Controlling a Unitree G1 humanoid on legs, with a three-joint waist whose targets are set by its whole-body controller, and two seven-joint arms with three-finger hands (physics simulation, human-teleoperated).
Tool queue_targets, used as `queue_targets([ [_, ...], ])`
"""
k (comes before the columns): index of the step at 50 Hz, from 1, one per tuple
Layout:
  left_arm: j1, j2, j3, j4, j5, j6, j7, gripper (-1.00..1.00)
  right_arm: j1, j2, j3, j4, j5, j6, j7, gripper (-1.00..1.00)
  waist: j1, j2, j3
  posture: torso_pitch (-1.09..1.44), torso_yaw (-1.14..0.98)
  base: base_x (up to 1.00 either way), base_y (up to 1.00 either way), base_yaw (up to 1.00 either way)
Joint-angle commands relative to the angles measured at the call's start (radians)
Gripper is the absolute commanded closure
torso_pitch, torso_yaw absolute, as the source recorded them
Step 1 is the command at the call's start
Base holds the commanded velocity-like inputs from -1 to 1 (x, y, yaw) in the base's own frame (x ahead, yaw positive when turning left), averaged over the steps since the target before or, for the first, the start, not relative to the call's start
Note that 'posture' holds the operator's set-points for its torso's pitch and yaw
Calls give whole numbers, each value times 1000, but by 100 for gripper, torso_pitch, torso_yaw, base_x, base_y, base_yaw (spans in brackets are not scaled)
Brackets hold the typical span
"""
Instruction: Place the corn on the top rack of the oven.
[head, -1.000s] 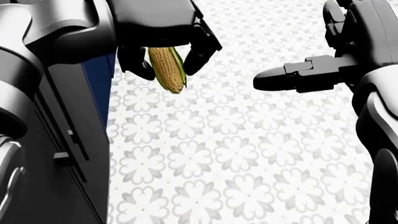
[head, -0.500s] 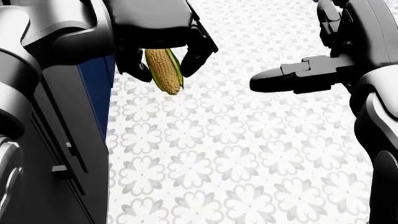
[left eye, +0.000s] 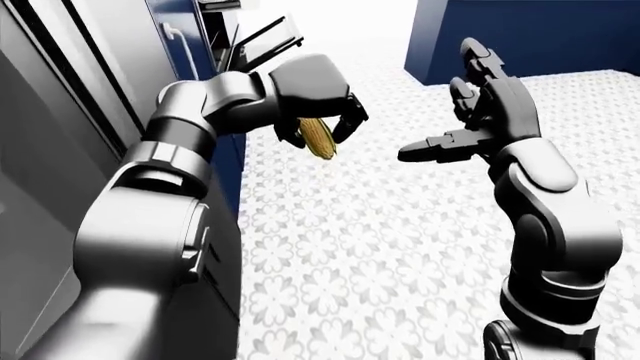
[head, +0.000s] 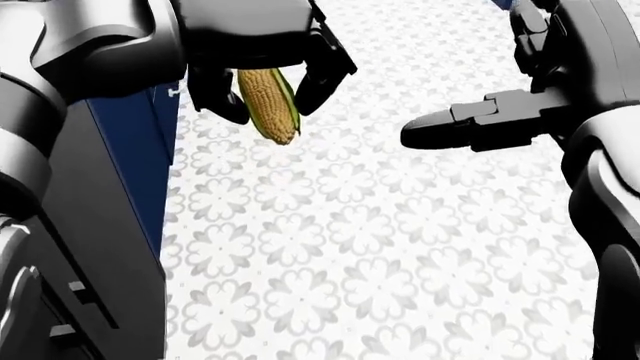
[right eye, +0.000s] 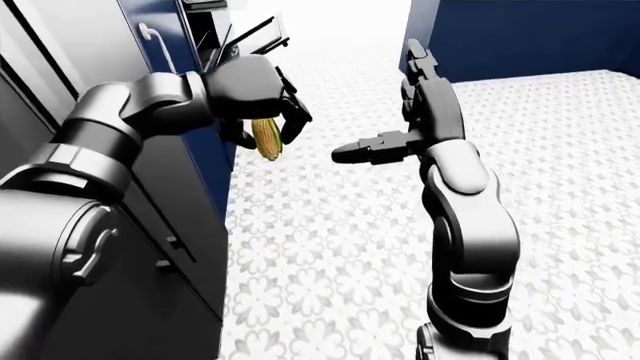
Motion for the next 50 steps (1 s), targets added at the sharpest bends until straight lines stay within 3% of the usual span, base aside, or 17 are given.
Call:
queue_targets([
  [1, -44, 10, 16, -30, -25, 10, 13, 79, -30, -15, -13, -26, -2, -30, 0, -100, -11, 14, -29, 0, 0, 38, 0, 0],
  [8, -46, 9, 18, -31, -30, 11, 8, 79, -32, -16, -13, -32, -2, -23, 2, -100, 11, -44, -21, 0, 0, 37, 0, 0],
  [10, -43, 9, 16, -32, -29, 11, 12, 78, -32, -15, -14, -31, -3, -25, 1, -100, 18, -75, -26, 0, 0, 38, 0, 0],
  [12, -44, 10, 16, -31, -29, 11, 13, 78, -32, -15, -13, -32, -3, -23, 1, -100, 24, -132, -44, 0, 0, 37, 0, 0],
  [13, -44, 10, 15, -31, -28, 11, 14, 78, -32, -14, -12, -32, -3, -23, 1, -100, 27, -134, -59, 0, 0, 38, 0, 0],
  [15, -43, 12, 14, -30, -26, 9, 17, 77, -34, -14, -11, -31, -4, -23, 1, -100, 20, -137, -24, 0, 0, 37, 0, 0],
  [22, -49, 12, 19, -30, -35, 10, 5, 77, -26, -12, -13, -27, -5, -34, 4, -100, 0, -77, -23, 0, 0, 37, 0, 0],
  [25, -63, 14, 30, -28, -54, 9, -15, 77, -25, -12, -14, -23, -5, -38, 5, -100, -10, -35, -30, 0, 0, 38, 0, 0],
  [27, -69, 16, 36, -28, -69, 6, -30, 76, -29, -12, -13, -23, -5, -34, 4, -100, -17, 17, -48, 0, 0, 38, 0, 0],
  [28, -73, 19, 38, -29, -75, 4, -37, 76, -32, -12, -12, -25, -5, -30, 4, -100, -14, 3, -48, 0, 0, 37, 0, 0],
  [30, -78, 22, 37, -30, -81, 2, -43, 76, -31, -13, -14, -26, -4, -30, 5, -100, -13, 15, -31, 0, 0, 38, 0, 0],
  [36, -100, 39, 47, -35, -121, -5, -102, 76, -36, -17, -20, -43, 1, -14, 6, -100, 6, -31, -29, 0, 0, 37, 0, 0],
  [39, -104, 48, 46, -36, -129, -6, -112, 76, -41, -19, -22, -58, 4, 3, 3, -100, 15, -71, -30, 0, 0, 37, 0, 0],
  [41, -107, 54, 46, -37, -135, -6, -119, 76, -37, -19, -21, -56, 5, -3, 3, -100, 20, -127, -48, 0, 0, 37, 0, 0],
  [42, -108, 57, 46, -37, -137, -7, -121, 76, -38, -20, -21, -57, 6, -1, 2, -100, 19, -122, -50, 0, 0, 38, 0, 0],
  [44, -110, 61, 46, -36, -140, -6, -123, 76, -39, -20, -20, -54, 5, -3, 1, -100, 18, -135, -21, 0, 0, 37, 0, 0],
  [50, -115, 66, 44, -35, -143, -1, -125, 75, -38, -20, -19, -49, 6, -9, 1, -100, 2, -89, -26, 0, 0, 38, 0, 0],
])
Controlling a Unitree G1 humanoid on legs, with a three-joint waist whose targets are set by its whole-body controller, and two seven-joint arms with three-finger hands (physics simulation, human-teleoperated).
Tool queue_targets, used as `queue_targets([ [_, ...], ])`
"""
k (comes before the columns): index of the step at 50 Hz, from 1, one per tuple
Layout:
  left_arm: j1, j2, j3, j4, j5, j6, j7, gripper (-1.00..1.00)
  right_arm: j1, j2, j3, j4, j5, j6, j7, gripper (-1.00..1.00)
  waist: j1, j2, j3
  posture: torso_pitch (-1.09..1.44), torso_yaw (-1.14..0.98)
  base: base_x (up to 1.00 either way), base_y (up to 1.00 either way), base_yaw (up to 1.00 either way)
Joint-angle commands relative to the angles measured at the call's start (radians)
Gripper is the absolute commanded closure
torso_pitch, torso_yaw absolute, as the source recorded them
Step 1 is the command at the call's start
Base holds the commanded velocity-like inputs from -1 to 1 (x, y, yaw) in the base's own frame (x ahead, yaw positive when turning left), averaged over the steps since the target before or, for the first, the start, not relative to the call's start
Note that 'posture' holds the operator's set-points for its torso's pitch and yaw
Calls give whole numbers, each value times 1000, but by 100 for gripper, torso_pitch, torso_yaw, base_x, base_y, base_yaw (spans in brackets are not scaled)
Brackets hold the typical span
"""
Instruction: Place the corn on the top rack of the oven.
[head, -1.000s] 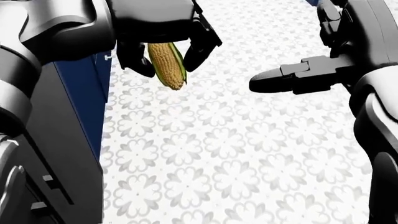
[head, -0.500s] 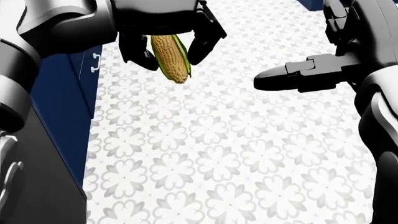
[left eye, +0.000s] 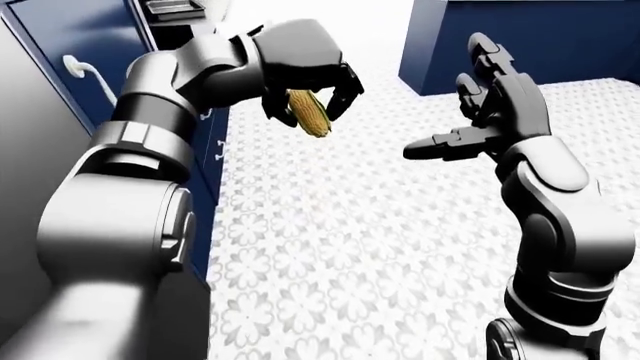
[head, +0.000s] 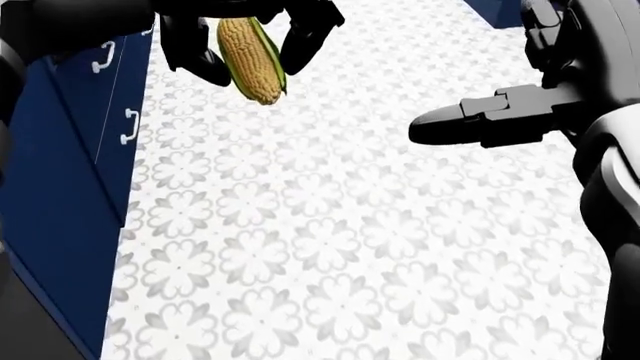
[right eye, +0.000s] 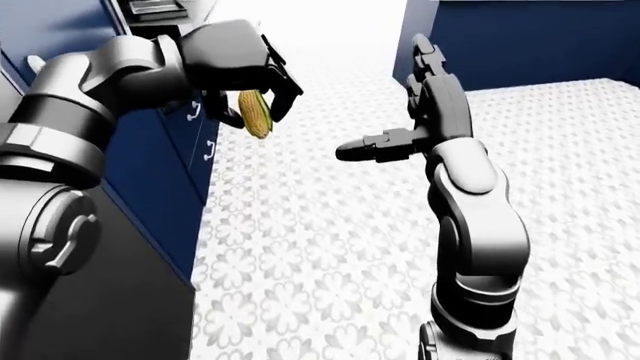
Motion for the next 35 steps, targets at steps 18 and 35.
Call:
queue_targets([
  [18, -65, 41, 31, -27, -63, 26, -20, 74, -26, -3, 2, -24, 0, -35, 3, -100, 12, 20, -26, 0, 0, 37, 0, 0],
  [35, -79, 72, 55, -26, -131, 142, -118, 69, -28, -4, 0, -24, -2, -32, 5, -100, -11, 52, -34, 0, 0, 37, 0, 0],
])
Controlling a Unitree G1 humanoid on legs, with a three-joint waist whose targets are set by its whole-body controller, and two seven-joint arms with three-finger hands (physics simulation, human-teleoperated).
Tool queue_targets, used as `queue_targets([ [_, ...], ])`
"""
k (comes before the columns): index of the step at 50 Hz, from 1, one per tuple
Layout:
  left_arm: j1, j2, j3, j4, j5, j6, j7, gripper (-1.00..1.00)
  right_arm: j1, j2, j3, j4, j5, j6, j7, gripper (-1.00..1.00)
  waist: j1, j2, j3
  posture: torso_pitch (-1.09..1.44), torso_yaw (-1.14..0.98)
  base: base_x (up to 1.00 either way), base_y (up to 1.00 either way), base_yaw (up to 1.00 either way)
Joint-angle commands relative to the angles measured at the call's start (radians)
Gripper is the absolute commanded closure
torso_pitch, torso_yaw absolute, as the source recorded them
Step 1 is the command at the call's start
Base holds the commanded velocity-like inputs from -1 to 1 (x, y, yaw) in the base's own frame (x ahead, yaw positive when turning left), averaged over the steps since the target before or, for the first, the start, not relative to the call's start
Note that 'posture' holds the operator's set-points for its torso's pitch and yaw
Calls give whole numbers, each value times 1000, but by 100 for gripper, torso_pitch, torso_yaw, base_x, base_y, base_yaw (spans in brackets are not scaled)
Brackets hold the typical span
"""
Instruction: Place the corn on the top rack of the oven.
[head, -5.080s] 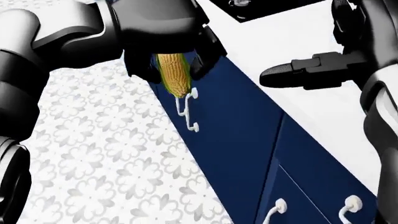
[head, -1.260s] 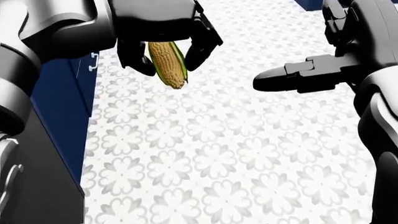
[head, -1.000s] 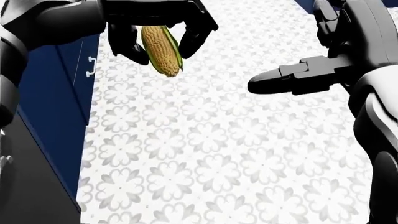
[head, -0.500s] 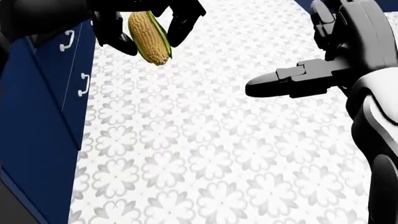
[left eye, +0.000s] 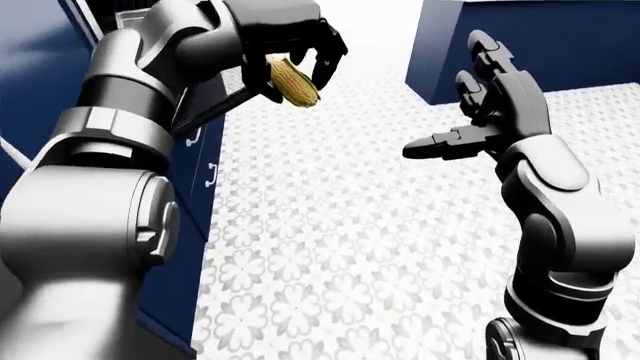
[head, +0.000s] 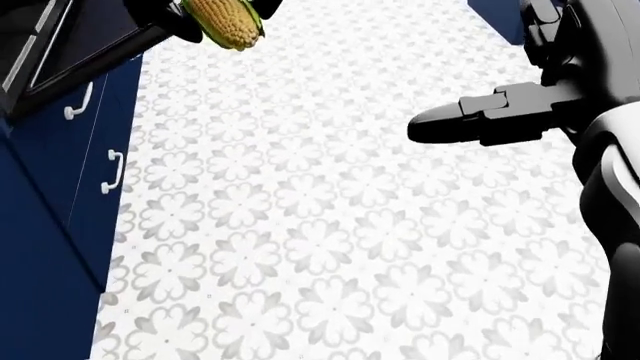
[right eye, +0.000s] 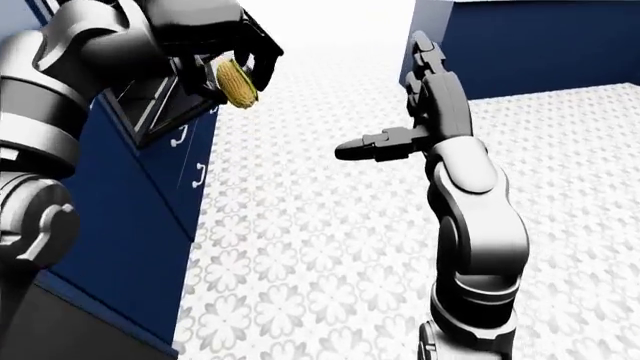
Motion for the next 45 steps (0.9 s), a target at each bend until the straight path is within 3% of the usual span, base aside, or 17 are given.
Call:
queue_targets([
  [1, -39, 22, 23, -23, -36, 42, -4, 69, -23, -5, -4, -24, 1, -24, 0, -100, 2, 13, -30, 0, 0, 38, 0, 0],
  [2, -43, 28, 25, -24, -41, 46, -13, 69, -23, -5, -3, -27, 1, -22, 0, -100, -4, 25, -49, 0, 0, 37, 0, 0],
  [3, -45, 32, 26, -25, -45, 48, -18, 69, -23, -5, -3, -27, 1, -21, 0, -100, 6, 11, -29, 0, 0, 38, 0, 0],
  [5, -51, 40, 28, -25, -52, 53, -28, 69, -20, -5, 0, -27, 0, -24, 1, -100, 5, 29, -15, 0, 0, 37, 0, 0],
  [9, -58, 51, 31, -24, -68, 59, -53, 69, -20, -4, 2, -27, -2, -24, 2, -100, 16, 2, -17, 0, 0, 37, 0, 0],
  [13, -66, 67, 40, -22, -83, 87, -80, 68, -18, -2, 4, -23, -4, -29, 5, -100, 27, -39, -11, 0, 0, 38, 0, 0],
  [16, -73, 77, 34, -25, -80, 88, -77, 69, -16, 1, 7, -19, -8, -34, 6, -100, 34, -105, -30, 0, 0, 38, 0, 0],
  [17, -75, 80, 35, -24, -82, 89, -78, 69, -16, 2, 7, -17, -9, -35, 6, -100, 40, -108, -45, 0, 0, 38, 0, 0],
  [19, -75, 85, 35, -23, -83, 89, -82, 70, -15, 3, 10, -15, -12, -36, 5, -100, 38, -121, 0, 0, 0, 37, 0, 0],
  [22, -85, 90, 39, -22, -90, 95, -97, 70, -13, 7, 13, -9, -15, -42, 6, -100, 27, -100, -15, 0, 0, 37, 0, 0],
  [28, -108, 101, 41, -20, -95, 107, -113, 70, -15, 13, 10, 10, -22, -48, 1, -100, 17, -79, 1, 0, 0, 17, 0, 0],
  [31, -115, 103, 40, -21, -94, 109, -114, 71, -6, 9, 4, 27, -26, -55, -1, -100, 16, -20, -14, 0, 0, 0, 0, 0],
  [32, -117, 104, 39, -20, -93, 110, -115, 71, -9, 9, 5, 21, -25, -47, -1, -100, 3, -27, -25, 0, 0, 0, 0, 0],
  [33, -121, 104, 42, -20, -96, 112, -119, 70, -10, 9, 4, 18, -24, -44, -1, -100, 11, -40, -13, 0, 0, 0, 0, 0],
  [37, -122, 110, 39, -19, -92, 119, -123, 70, -15, 9, 6, 13, -24, -33, -3, -100, 14, -7, -6, 0, 0, 0, 0, 0],
  [42, -119, 111, 41, -20, -87, 139, -120, 68, -19, 10, 2, 8, -20, -30, -4, -100, 18, -38, 21, 0, 0, 0, 0, 0],
  [45, -122, 109, 42, -20, -89, 140, -122, 69, -17, 9, -1, 8, -18, -35, -6, -100, 27, -98, 10, 0, 0, 0, 0, 0],
])
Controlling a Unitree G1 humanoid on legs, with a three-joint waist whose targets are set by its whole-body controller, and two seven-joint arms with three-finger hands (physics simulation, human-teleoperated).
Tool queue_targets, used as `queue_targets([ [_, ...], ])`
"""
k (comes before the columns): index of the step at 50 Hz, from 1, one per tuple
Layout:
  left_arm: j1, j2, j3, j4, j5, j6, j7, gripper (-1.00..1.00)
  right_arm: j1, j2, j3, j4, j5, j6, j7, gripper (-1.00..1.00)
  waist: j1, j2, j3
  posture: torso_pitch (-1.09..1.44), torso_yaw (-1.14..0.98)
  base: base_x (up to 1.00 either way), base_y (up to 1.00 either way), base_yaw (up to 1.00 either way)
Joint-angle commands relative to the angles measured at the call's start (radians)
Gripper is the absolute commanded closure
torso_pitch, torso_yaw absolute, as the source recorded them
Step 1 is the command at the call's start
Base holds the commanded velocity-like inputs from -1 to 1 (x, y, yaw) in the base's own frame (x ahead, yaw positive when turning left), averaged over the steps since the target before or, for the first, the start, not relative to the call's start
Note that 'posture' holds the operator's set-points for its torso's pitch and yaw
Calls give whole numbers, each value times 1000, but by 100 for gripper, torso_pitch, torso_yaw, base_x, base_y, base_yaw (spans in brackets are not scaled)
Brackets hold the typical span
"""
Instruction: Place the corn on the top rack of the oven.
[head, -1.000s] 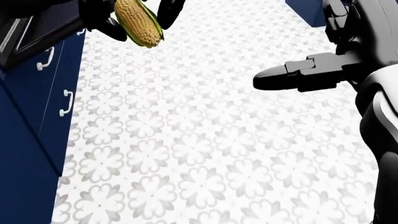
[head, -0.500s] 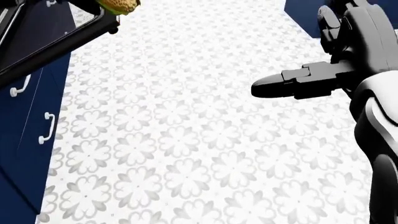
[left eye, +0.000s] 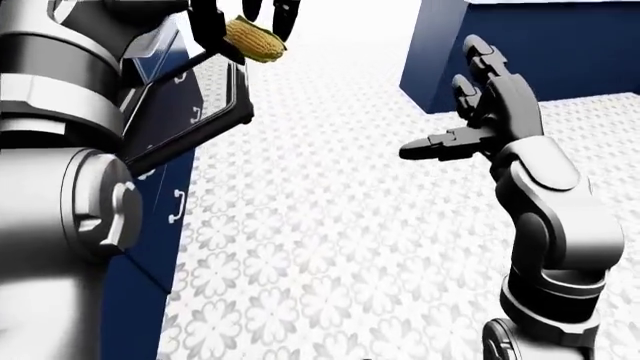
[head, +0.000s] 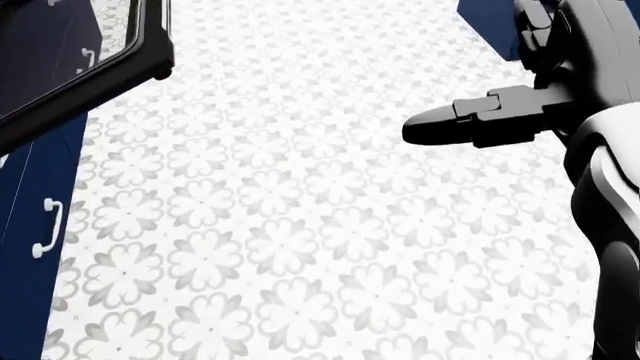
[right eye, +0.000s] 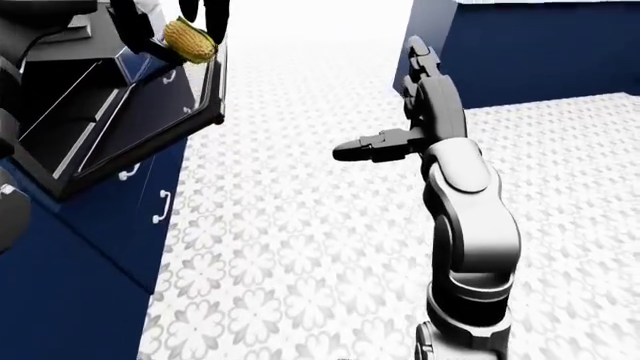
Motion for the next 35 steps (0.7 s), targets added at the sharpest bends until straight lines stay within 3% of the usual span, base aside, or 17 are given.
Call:
queue_targets([
  [1, -30, 4, 10, -23, -24, 3, 15, 68, -23, -9, -7, -17, -3, -17, -7, -100, 4, -10, -22, 0, 0, 0, 0, 0],
  [2, -29, 5, 10, -23, -24, 3, 15, 68, -25, -11, -6, -17, -4, -13, -9, -100, 4, 32, -22, 0, 0, 0, 0, 0],
  [4, -27, 5, 10, -23, -24, 3, 17, 68, -23, -11, -8, -14, -3, -18, -10, -100, -6, 37, -46, 0, 0, 0, 0, 0],
  [7, -26, 4, 10, -23, -24, 2, 18, 68, -23, -7, -15, -22, 4, -25, -14, -100, -9, 53, -56, 0, 0, 0, 0, 0],
  [11, -28, 6, 10, -23, -25, 3, 16, 69, -22, -11, -12, -19, 9, -25, -17, -100, -10, 54, -65, 0, 0, 0, 0, 0],
  [19, -33, 4, 11, -23, -28, 5, 14, 68, -17, -18, -2, -18, 14, -41, -10, -100, -10, 49, -62, 0, 0, 0, 0, 0],
  [20, -33, 4, 11, -23, -29, 5, 14, 68, -18, -17, -6, -19, 15, -40, -9, -100, 18, 64, -71, 0, 0, 0, 0, 100],
  [22, -33, 5, 12, -23, -30, 5, 12, 69, -19, -17, -7, -22, 15, -36, -10, -100, 5, 68, -45, 0, 0, 0, 0, 100],
  [24, -31, 5, 11, -24, -30, 4, 14, 70, -19, -16, -7, -24, 16, -34, -10, -100, 7, 84, -50, 0, 0, 0, 0, 100],
  [27, -31, 7, 11, -23, -29, 3, 16, 69, -20, -17, -7, -30, 15, -29, -10, -100, 18, 60, -53, 0, 0, 0, 0, 100],
  [29, -31, 7, 11, -23, -30, 3, 15, 69, -19, -17, -5, -28, 13, -32, -11, -100, 22, 22, -36, 0, 0, 0, 0, 100],
  [30, -31, 9, 11, -23, -29, 3, 17, 69, -19, -17, -6, -29, 12, -34, -11, -100, 6, -8, -36, 0, 0, 0, 0, 36],
  [31, -29, 9, 10, -23, -28, 3, 18, 69, -18, -17, -8, -30, 11, -36, -12, -100, 10, -34, -63, 0, 0, 0, 0, 5],
  [32, -28, 8, 11, -23, -29, 4, 17, 70, -21, -16, -11, -29, 10, -34, -16, -100, -2, -8, -39, 0, 0, 0, 0, 0],
  [33, -27, 9, 10, -24, -29, 3, 17, 70, -21, -17, -11, -30, 9, -32, -18, -100, 2, -23, -33, 0, 0, 0, 0, 0],
  [35, -30, 9, 13, -25, -32, 5, 13, 70, -20, -19, -8, -30, 7, -28, -19, -100, 4, -22, -31, 0, 0, 0, 0, 0],
])
